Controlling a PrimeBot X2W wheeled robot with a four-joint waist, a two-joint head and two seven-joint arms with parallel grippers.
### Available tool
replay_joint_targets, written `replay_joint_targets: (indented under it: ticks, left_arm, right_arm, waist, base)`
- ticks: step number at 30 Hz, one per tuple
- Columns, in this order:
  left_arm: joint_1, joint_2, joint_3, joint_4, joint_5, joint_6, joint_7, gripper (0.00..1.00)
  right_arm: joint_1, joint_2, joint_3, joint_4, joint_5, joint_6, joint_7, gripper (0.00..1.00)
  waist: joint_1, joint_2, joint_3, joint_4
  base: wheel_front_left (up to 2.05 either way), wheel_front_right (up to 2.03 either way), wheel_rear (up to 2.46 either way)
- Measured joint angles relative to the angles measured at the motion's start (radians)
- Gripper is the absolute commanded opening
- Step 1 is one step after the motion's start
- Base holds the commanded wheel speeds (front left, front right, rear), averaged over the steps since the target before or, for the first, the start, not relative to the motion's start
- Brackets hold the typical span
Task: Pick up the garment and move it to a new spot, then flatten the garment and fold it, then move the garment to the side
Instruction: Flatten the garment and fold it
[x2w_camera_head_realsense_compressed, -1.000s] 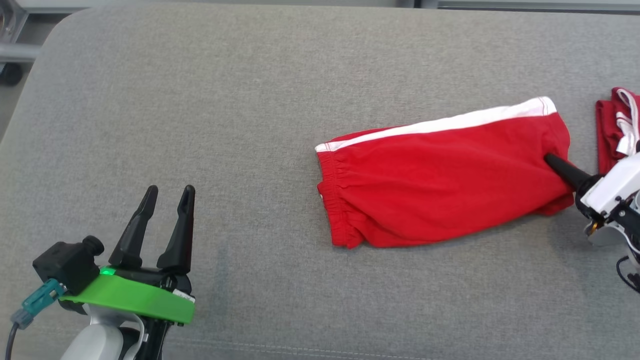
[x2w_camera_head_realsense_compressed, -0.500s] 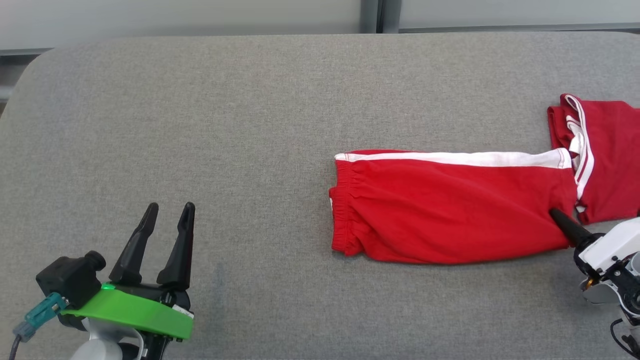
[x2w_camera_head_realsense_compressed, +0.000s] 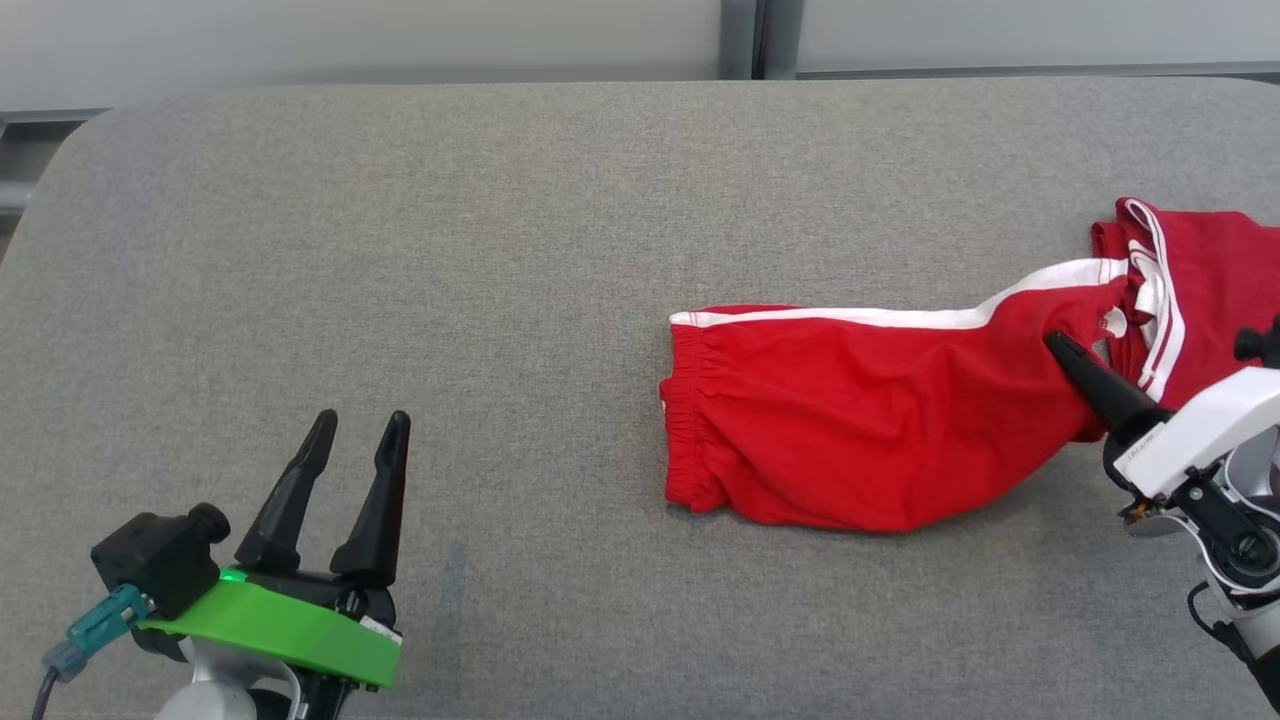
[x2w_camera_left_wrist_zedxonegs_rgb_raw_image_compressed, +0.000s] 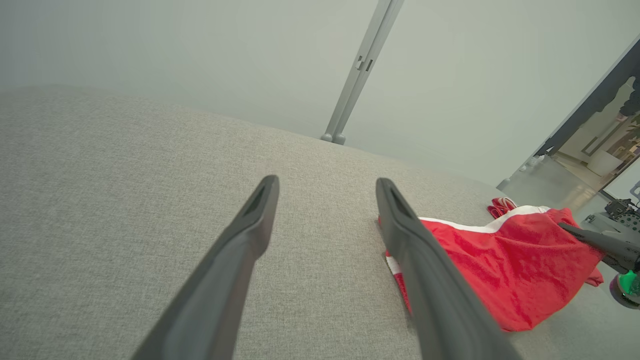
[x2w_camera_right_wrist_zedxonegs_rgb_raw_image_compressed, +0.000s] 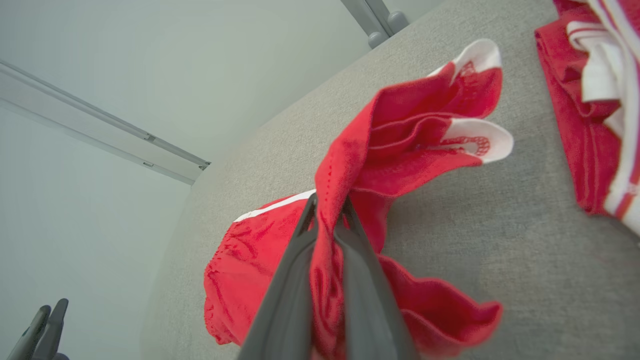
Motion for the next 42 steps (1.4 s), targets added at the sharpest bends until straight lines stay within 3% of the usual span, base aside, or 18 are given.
replay_joint_targets:
  ticks: [6,13,21,29,30,32,33,34,42]
  left_arm:
    - [-0.001,-0.002,-0.014,-0.006,0.000,0.000,0.004,1.00]
    - [-0.002,-0.003,-0.014,-0.007,0.000,-0.001,0.004,1.00]
    - [-0.003,-0.013,-0.017,-0.008,0.000,-0.001,0.004,1.00]
    - [-0.006,-0.013,-0.011,0.001,0.000,-0.001,0.004,1.00]
    - [-0.007,-0.013,-0.011,0.003,0.000,-0.001,0.004,1.00]
    - [-0.008,-0.013,-0.006,0.008,0.000,-0.001,0.004,1.00]
    - [-0.008,-0.013,-0.003,0.010,0.000,-0.001,0.004,1.00]
    - [-0.008,-0.013,-0.001,0.012,0.000,-0.001,0.004,1.00]
    - [-0.008,-0.011,0.014,0.017,0.000,-0.001,0.003,1.00]
  right_arm:
    - [-0.054,-0.012,0.070,-0.084,-0.077,0.000,0.013,0.00]
    - [-0.061,0.060,0.179,-0.141,-0.112,-0.002,0.059,0.00]
    - [-0.100,0.166,0.239,-0.109,-0.145,-0.062,0.064,0.00]
    - [-0.152,0.218,0.291,-0.058,-0.183,-0.081,0.080,0.02]
    - [-0.158,0.221,0.294,-0.057,-0.186,-0.081,0.082,0.14]
    - [-0.174,0.229,0.309,-0.050,-0.189,-0.080,0.090,0.53]
    - [-0.180,0.230,0.320,-0.049,-0.191,-0.079,0.100,0.91]
    - [-0.183,0.233,0.330,-0.048,-0.195,-0.076,0.107,1.00]
    - [-0.193,0.233,0.344,-0.075,-0.198,-0.058,0.119,1.00]
  waist:
    - [0.0000,0.0000,0.009,0.027]
    - [0.0000,0.0000,0.022,0.070]
    - [0.0000,0.0000,0.050,0.111]
    - [0.0000,0.0000,0.069,0.121]
    - [0.0000,0.0000,0.069,0.120]
    - [0.0000,0.0000,0.069,0.116]
    - [0.0000,0.0000,0.068,0.113]
    - [0.0000,0.0000,0.067,0.109]
    - [0.0000,0.0000,0.057,0.082]
  base:
    - [0.00,0.00,0.00]
    - [0.00,0.00,0.00]
    - [0.00,0.00,0.00]
    - [0.00,0.00,0.00]
    - [0.00,0.00,0.00]
    - [0.00,0.00,0.00]
    - [0.00,0.00,0.00]
    - [0.00,0.00,0.00]
    - [0.00,0.00,0.00]
